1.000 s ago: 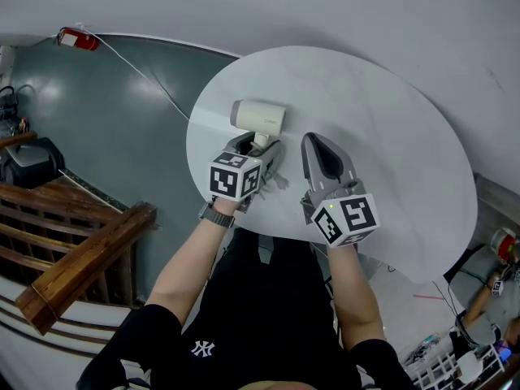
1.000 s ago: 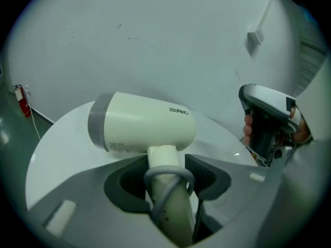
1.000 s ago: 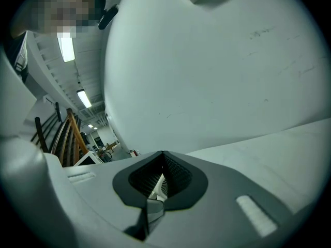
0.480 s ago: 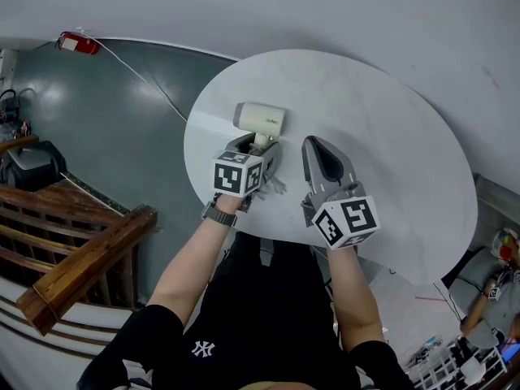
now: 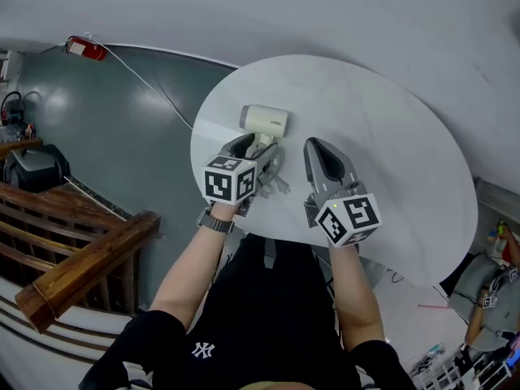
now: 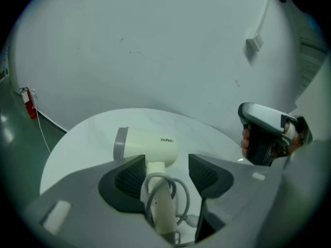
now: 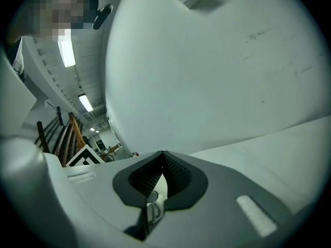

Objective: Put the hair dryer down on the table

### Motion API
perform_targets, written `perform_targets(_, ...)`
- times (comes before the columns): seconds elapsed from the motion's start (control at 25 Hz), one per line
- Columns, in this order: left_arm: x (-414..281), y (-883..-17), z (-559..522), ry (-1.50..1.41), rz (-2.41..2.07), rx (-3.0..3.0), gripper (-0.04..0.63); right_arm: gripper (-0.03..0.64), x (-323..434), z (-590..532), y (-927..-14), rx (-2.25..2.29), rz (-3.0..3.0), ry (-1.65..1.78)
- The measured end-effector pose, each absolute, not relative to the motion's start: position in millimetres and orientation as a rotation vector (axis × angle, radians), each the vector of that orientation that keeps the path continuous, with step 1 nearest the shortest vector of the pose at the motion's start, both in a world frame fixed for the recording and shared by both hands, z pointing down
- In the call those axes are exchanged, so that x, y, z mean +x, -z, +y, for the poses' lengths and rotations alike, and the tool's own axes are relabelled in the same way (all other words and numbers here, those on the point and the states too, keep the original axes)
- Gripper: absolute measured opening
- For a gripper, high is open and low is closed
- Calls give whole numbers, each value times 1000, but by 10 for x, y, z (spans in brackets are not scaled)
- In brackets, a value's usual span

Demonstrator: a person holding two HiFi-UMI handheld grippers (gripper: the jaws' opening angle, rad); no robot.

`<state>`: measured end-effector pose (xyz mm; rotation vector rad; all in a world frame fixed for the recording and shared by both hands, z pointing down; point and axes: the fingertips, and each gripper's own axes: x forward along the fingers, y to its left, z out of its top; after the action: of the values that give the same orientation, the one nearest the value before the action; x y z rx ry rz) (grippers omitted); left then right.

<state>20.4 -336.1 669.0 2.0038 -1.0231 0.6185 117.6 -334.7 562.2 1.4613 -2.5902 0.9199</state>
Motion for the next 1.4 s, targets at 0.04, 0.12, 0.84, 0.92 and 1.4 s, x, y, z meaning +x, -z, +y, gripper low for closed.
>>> perform_targets(0.04, 188, -6627, -3355, -610, -1032, 2017, 255, 25, 1164, -3329, -5608, 1460, -2594, -919)
perform_targets(0.12, 155, -6500, -3331, -589, -1050, 2041, 255, 25, 1134, -3277, -5570, 1457, -2602, -918)
perform_targets(0.84, -3, -5192, -2706, -298, -1073, 2271, 77, 25, 817, -2563, -4862, 1539, -2620, -783)
perform_targets(0.92, -6, -5010, -2617, -260, -1067, 2305, 54, 25, 763, -2477, -4763, 1546, -2628, -756)
perform_targets(1.4, -263, -4005, -2179, -72, -1062, 2458, 0, 23, 418, -2083, -4017, 1593, -2679, -538)
